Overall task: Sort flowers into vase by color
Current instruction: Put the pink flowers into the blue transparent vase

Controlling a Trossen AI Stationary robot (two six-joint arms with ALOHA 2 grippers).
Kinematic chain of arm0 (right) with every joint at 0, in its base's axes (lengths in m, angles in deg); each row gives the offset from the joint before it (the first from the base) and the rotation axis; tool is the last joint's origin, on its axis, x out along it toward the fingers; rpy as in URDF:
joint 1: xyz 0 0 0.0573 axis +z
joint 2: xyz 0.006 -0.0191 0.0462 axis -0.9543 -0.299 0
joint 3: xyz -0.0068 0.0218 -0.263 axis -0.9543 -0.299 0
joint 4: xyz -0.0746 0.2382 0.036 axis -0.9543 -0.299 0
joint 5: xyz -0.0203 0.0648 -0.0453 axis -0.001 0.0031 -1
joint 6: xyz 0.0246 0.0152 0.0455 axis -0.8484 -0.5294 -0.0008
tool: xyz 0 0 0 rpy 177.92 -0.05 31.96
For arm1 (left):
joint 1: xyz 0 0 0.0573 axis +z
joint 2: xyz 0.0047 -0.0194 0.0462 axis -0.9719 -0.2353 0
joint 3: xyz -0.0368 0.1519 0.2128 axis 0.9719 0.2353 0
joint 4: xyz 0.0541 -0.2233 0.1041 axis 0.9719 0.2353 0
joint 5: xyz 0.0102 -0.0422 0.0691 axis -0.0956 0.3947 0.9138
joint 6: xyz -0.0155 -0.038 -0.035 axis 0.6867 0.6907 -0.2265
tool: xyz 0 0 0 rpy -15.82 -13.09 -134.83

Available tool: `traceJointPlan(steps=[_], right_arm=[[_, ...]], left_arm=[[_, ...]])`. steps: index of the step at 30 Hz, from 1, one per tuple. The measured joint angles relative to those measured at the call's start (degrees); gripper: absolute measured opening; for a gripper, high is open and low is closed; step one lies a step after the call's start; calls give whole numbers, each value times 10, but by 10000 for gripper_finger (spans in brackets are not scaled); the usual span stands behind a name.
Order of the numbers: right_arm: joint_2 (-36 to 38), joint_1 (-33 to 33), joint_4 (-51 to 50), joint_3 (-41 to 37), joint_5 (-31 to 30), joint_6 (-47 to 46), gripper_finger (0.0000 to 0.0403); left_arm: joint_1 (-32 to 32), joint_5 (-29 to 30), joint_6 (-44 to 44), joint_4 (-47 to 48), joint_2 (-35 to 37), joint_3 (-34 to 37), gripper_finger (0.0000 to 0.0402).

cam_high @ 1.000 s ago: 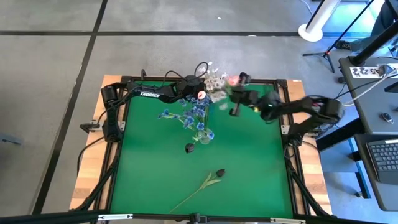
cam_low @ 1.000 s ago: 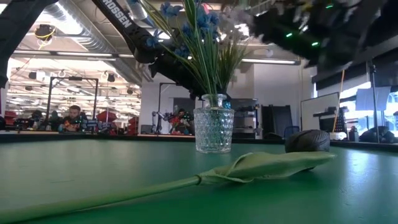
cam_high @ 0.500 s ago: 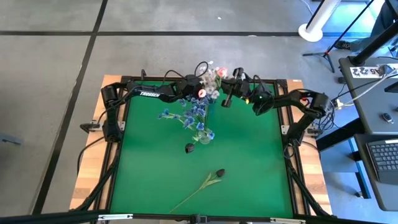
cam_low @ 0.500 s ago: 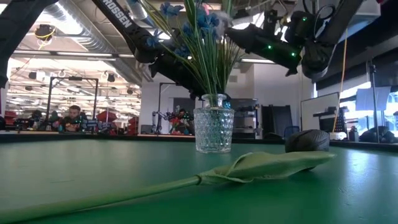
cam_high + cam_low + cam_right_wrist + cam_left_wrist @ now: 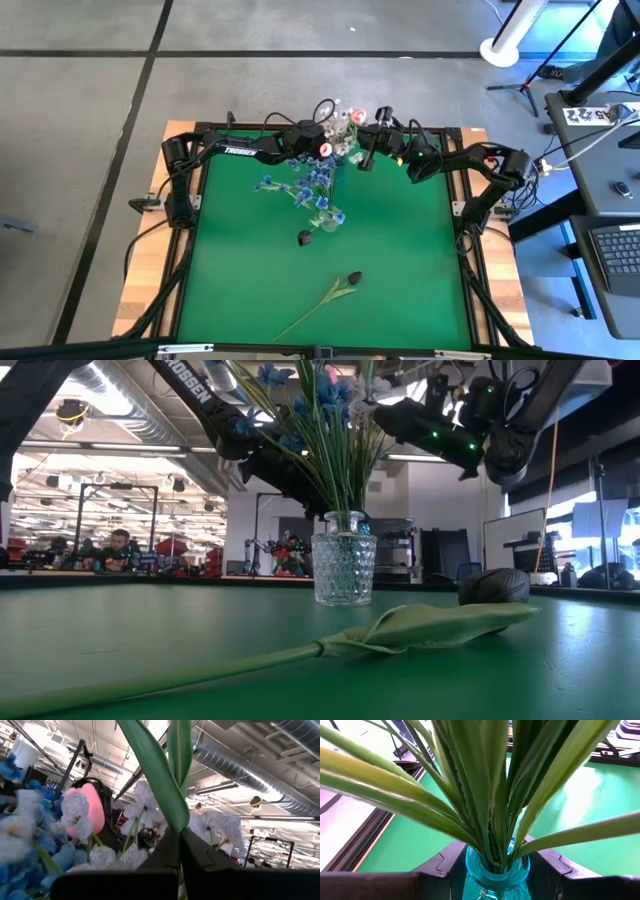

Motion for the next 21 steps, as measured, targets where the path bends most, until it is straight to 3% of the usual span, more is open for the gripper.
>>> traceJointPlan(steps=[21], right_arm=[[-48, 0, -1, 40, 27, -6, 0]], left_arm=[[-8, -54, -1, -14, -1, 1, 153]])
